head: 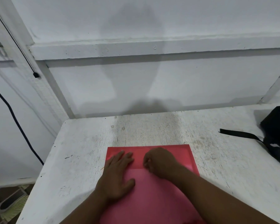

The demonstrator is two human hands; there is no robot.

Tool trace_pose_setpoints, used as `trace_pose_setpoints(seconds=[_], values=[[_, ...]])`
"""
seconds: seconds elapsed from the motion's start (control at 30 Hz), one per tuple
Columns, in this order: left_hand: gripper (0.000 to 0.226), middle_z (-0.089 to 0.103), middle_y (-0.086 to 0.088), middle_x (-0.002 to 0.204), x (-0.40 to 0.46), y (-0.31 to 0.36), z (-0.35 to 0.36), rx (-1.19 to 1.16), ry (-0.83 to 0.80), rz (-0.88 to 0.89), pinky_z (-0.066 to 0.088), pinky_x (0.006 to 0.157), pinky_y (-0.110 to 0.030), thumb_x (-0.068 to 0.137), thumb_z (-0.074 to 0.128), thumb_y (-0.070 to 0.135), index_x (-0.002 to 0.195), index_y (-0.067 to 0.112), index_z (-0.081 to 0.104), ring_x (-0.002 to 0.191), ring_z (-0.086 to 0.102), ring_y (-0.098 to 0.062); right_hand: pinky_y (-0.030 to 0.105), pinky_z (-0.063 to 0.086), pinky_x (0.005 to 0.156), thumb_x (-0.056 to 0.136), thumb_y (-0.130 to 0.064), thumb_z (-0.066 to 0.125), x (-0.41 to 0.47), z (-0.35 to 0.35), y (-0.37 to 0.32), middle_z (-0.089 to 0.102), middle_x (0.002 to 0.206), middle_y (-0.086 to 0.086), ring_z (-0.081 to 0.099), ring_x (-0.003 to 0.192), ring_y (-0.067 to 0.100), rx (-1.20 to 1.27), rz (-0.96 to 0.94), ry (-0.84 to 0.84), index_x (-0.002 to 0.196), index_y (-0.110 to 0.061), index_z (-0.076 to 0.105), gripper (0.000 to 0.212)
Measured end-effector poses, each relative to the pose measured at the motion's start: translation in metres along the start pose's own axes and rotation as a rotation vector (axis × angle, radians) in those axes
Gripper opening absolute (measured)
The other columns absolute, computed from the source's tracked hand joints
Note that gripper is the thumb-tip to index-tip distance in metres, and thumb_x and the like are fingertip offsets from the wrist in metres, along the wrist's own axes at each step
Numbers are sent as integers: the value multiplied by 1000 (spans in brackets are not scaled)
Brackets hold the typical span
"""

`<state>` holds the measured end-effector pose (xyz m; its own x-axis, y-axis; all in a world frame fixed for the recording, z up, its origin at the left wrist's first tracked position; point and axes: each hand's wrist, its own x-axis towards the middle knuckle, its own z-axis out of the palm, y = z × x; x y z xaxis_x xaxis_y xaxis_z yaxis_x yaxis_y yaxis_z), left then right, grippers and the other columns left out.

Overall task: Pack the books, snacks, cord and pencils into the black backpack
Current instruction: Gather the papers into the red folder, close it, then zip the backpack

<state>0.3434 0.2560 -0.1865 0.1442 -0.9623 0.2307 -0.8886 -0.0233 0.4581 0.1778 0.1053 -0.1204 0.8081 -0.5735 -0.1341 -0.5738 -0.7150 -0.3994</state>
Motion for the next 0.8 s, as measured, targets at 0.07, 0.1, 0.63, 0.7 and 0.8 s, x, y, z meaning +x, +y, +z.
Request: trace_pose_setpoints(seconds=[0.07, 0.1, 0.63, 0.7, 0.8], values=[[76, 34, 16, 158, 0, 0, -1, 5, 1, 5, 7, 122, -32, 75, 62, 54, 144, 25, 50, 152, 18, -11, 25, 52, 76, 80, -18, 63, 6, -5, 3, 74, 86, -10, 66, 83, 8, 28, 23, 16, 85, -26, 77, 17], [76, 34, 16, 158, 0, 0, -1, 7, -1, 5, 6, 122, -31, 75, 62, 54, 144, 25, 50, 152, 17, -10, 26, 54, 75, 80, -19, 63, 8, -6, 4, 75, 85, -10, 66, 81, 8, 43, 27, 31, 85, -26, 77, 17], [76, 28, 21, 160, 0, 2, -3, 8, -31, -32, 4, 124, -34, 77, 60, 56, 146, 28, 47, 153, 8, -3, 27, 53, 75, 83, -34, 70, -6, -16, 42, 73, 85, -14, 63, 80, 2, 114, 130, 141, 86, -30, 78, 9], [76, 29, 21, 159, 0, 4, -4, 0, -25, -37, 4, 124, -32, 77, 60, 55, 146, 28, 47, 152, 8, -2, 29, 52, 75, 86, -35, 66, -18, -8, 46, 71, 85, -13, 61, 80, 6, 91, 144, 145, 86, -29, 75, 11], [76, 27, 22, 160, 0, 5, -4, 2, -35, -46, 3, 125, -34, 77, 59, 56, 147, 30, 45, 152, 6, -1, 30, 46, 73, 92, -35, 57, -36, 5, 44, 66, 85, -10, 54, 79, 10, 29, 121, 141, 86, -26, 69, 16]])
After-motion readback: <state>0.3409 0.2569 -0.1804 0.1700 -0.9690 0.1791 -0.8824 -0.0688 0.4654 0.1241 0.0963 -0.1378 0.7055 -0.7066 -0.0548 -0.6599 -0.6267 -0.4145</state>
